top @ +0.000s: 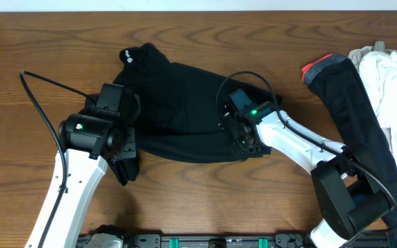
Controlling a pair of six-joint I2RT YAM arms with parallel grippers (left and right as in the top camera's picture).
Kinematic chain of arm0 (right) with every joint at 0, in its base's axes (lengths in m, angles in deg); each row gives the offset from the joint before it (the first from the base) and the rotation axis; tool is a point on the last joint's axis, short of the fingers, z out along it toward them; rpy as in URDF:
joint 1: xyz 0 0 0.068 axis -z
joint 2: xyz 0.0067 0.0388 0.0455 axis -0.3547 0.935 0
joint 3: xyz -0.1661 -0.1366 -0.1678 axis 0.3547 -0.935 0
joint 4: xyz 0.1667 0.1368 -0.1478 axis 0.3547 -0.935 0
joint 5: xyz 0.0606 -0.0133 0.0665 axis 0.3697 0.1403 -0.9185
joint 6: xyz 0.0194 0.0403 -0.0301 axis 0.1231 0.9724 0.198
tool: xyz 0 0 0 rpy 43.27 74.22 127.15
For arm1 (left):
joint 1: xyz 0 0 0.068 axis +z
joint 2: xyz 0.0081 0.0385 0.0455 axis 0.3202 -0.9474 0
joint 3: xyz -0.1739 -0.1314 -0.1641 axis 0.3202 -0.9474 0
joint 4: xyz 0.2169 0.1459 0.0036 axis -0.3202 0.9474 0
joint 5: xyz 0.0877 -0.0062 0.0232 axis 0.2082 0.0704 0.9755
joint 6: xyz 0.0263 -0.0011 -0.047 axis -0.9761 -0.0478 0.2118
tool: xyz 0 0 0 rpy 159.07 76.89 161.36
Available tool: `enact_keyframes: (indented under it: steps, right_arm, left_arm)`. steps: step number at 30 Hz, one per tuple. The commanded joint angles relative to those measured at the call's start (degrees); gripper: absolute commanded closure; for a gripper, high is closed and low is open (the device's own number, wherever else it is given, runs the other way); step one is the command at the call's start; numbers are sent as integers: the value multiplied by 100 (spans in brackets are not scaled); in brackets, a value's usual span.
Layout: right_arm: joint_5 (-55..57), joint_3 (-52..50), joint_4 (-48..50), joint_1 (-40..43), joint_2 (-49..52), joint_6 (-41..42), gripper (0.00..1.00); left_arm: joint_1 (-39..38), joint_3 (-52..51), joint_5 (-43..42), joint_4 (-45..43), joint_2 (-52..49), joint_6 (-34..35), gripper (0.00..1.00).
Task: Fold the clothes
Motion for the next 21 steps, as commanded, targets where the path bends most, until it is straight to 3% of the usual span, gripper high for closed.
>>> enact_keyframes:
  steps: [1, 10, 12, 15, 21]
  right_arm:
    - [260, 175, -35, 66, -26, 247, 99]
    - [-85, 442, -90, 529, -175, 264, 99]
    - [-374, 442, -201, 531, -175, -61, 96]
    - [-1010, 439, -531, 433, -175, -555, 64]
    - [-861, 369, -629, 118, -162, -590, 51]
  left_arm:
    - [35, 138, 44, 15, 44, -98, 94]
    - [35, 138, 44, 17, 44, -98, 94]
    - [35, 138, 44, 15, 44, -98, 94]
    - [35, 138, 44, 15, 44, -98, 94]
    - [35, 138, 44, -22, 44, -101, 94]
